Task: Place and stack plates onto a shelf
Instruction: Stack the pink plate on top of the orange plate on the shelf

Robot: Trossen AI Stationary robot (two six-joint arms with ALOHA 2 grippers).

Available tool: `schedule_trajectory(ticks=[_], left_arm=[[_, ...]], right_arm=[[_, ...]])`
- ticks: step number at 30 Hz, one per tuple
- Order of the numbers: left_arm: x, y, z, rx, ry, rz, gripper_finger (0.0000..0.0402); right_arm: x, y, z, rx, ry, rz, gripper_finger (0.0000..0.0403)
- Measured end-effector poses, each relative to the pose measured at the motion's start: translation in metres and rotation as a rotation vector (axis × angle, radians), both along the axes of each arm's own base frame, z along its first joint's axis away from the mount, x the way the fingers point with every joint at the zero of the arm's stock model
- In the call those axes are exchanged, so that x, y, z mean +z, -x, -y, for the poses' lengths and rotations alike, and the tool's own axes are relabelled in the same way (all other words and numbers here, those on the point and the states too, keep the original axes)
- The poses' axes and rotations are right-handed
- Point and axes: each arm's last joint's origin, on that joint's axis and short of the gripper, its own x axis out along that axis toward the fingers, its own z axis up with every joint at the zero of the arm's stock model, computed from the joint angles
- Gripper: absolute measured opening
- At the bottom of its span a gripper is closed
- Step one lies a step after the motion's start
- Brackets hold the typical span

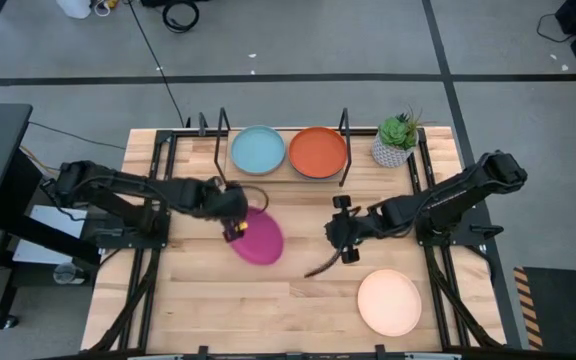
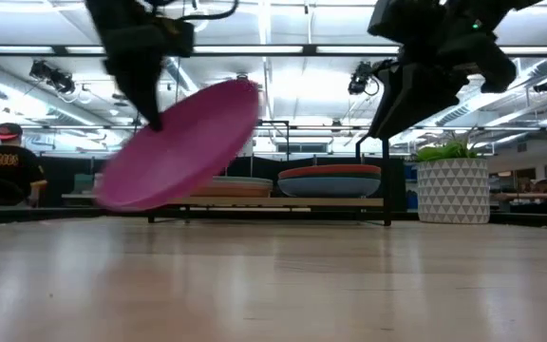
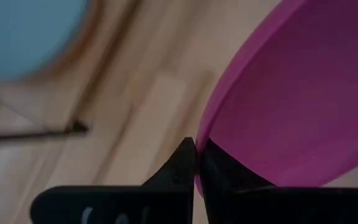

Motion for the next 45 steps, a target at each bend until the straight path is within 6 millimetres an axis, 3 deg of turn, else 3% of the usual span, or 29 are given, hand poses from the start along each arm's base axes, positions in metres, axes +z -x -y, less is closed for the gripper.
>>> schedule_trajectory(ticks=[9,17,24,28,32,37,45], left_arm=[[0.011,-0.021,-0.069,0.055,0.063,0.250,0.0014],[0.022,-0.015,-0.133,0.197,0.097,0.460,0.0023],[0.044,-0.008,-0.170,0.208,0.080,0.621,0.0014],[0.060,-0.011,-0.173,0.174,0.042,0.611,0.0014],[0.067,-0.015,-0.174,0.166,0.043,0.584,0.0016],[0.060,-0.015,-0.175,0.169,0.083,0.492,0.0015],[0.047,-0.011,-0.165,0.119,0.251,0.349,0.0015]], right_arm=[[-0.002,0.013,-0.022,-0.060,0.045,0.004,0.0097],[-0.004,0.018,-0.027,-0.112,0.007,-0.012,0.0097],[-0.004,0.019,-0.028,-0.136,-0.009,-0.004,0.0097],[-0.002,0.018,-0.027,-0.131,0.057,0.011,0.0097],[0.005,0.015,-0.030,-0.061,0.277,0.068,0.0097],[0.016,0.009,-0.038,0.091,0.594,0.111,0.0097],[0.028,-0.001,-0.042,0.315,0.871,0.085,0.0116]])
